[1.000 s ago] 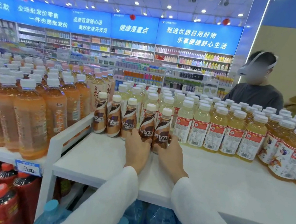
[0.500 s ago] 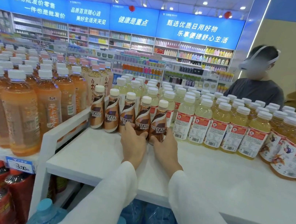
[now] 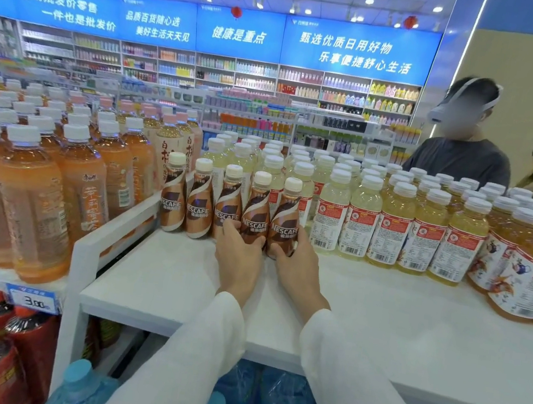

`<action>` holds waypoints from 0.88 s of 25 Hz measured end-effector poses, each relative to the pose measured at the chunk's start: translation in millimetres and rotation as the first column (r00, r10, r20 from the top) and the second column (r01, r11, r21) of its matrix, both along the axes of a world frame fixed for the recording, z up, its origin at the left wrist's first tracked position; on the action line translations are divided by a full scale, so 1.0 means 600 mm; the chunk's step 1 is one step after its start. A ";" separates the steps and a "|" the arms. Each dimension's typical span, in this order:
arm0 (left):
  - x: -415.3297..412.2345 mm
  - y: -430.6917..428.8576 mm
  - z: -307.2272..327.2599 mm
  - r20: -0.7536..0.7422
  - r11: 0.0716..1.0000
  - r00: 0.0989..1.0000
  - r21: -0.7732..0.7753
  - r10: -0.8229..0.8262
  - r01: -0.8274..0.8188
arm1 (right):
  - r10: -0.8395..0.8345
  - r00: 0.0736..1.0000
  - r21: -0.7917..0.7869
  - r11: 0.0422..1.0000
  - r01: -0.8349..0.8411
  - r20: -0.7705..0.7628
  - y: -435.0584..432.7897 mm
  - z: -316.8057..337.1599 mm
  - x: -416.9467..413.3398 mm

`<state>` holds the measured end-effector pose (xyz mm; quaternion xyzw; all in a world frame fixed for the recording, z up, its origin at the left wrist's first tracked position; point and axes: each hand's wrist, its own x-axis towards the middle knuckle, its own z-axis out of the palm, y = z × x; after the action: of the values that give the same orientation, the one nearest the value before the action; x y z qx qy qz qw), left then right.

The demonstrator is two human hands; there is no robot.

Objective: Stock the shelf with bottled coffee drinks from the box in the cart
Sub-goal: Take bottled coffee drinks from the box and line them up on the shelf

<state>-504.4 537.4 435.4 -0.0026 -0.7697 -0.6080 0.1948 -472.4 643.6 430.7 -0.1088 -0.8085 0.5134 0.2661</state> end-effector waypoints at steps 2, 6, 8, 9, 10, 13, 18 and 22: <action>0.004 -0.002 0.002 0.022 1.000 1.000 -0.018 0.006 -0.006 | 0.004 1.000 0.000 1.000 -0.004 0.026 0.001 0.002 0.005; 0.043 -0.020 0.001 0.014 0.997 0.998 -0.053 -0.053 0.054 | 0.037 0.995 0.002 0.999 -0.038 0.095 0.004 0.012 0.061; 0.076 -0.042 0.000 0.003 0.994 0.997 -0.071 -0.083 0.083 | 0.043 0.994 0.005 0.999 -0.044 0.105 0.002 0.014 0.117; 0.099 -0.055 -0.001 -0.005 0.994 0.996 -0.060 -0.094 0.093 | 0.046 0.995 0.004 0.999 -0.047 0.093 0.000 0.013 0.150; 0.125 -0.068 -0.004 -0.017 0.995 0.995 -0.037 -0.095 0.094 | 0.058 0.996 0.003 0.998 -0.059 0.074 -0.002 0.012 0.183; 0.224 -0.117 -0.026 -0.082 0.999 0.996 0.031 -0.031 0.034 | 0.124 0.992 0.002 0.992 -0.124 -0.002 -0.008 0.003 0.286; 0.398 -0.215 -0.100 -0.088 0.993 0.995 0.106 0.057 -0.047 | 0.233 0.968 -0.089 0.967 -0.241 -0.089 -0.054 -0.033 0.428; 0.523 -0.290 -0.181 0.041 0.973 0.984 0.148 0.173 -0.178 | 0.325 0.941 0.008 0.945 -0.326 -0.092 -0.109 -0.127 0.485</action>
<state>-190.5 363.2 326.8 0.0886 -0.7212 -0.6450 0.2368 -181.5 578.0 354.7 0.0488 -0.8004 0.5579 0.2140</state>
